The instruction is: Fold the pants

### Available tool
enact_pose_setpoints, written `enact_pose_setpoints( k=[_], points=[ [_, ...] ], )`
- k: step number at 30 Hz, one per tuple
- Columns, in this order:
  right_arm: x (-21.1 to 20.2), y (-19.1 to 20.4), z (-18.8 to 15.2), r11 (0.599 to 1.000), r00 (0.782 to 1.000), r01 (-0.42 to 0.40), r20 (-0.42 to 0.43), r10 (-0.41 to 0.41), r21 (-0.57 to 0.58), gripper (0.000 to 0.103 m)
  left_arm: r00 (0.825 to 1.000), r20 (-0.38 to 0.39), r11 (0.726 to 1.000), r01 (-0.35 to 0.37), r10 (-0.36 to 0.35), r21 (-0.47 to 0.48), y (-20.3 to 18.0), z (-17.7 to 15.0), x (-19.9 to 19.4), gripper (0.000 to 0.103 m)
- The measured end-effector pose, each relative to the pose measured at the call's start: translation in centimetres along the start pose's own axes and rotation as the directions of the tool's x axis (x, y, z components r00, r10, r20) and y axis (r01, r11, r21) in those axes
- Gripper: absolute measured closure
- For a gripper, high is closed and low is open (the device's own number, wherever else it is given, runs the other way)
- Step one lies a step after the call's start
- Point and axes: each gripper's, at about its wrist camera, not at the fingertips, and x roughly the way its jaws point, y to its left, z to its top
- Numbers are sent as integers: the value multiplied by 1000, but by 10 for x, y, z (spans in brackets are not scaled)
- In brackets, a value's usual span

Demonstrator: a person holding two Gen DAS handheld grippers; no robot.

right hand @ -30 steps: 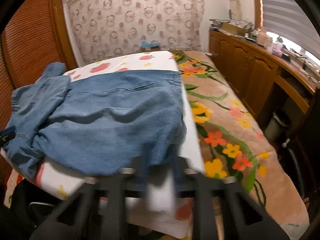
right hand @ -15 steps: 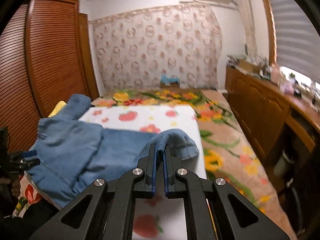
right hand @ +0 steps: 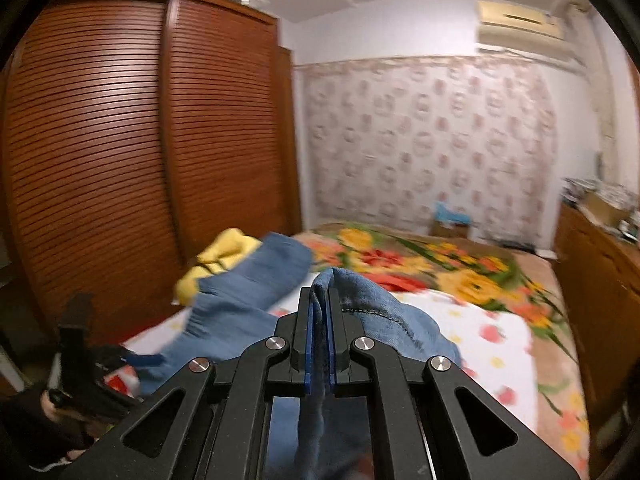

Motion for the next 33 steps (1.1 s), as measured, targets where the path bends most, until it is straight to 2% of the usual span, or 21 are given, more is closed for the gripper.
enact_pose_setpoints(
  k=[6, 11, 14, 16, 17, 18, 23, 24, 29, 32, 33],
  points=[
    [36, 15, 6, 996, 997, -66, -51, 64, -51, 98, 1000, 12, 1000, 5, -5, -19, 10, -3, -8, 20],
    [62, -12, 8, 991, 983, -129, -133, 124, -29, 98, 1000, 9, 1000, -1, 1, -20, 13, -4, -8, 20],
    [73, -23, 15, 998, 982, -54, -185, 45, -44, 92, 1000, 12, 1000, 2, -1, -30, 14, -3, -7, 20],
    [74, -28, 18, 996, 976, -79, -204, 72, -27, 81, 1000, 9, 1000, -3, 3, -26, 14, -4, -7, 20],
    [73, -32, 18, 996, 975, -79, -208, 72, -27, 70, 1000, 8, 1000, -3, 3, -25, 13, -4, -7, 20],
    [72, -33, 21, 997, 976, -72, -210, 64, -32, 65, 1000, 7, 1000, -2, 2, -24, 13, -3, -6, 20],
    [63, -47, 21, 999, 973, -27, -229, 17, -40, 64, 1000, -6, 1000, 4, -4, -10, 7, -1, 2, 20],
    [61, -40, 11, 999, 972, -16, -237, 5, -42, 64, 1000, -10, 1000, 2, -2, -5, 6, 0, 4, 20],
    [89, -33, -12, 1000, 954, 19, -300, -26, -24, 64, 1000, -30, 999, 3, -2, 39, 3, 7, 21, 20],
    [117, -37, -18, 999, 936, 41, -349, -43, -13, 64, 999, -46, 997, 8, -4, 79, -1, 12, 32, 31],
    [127, -39, -16, 999, 931, 45, -361, -46, -10, 64, 999, -54, 996, 11, -6, 90, -3, 13, 35, 38]
  ],
)
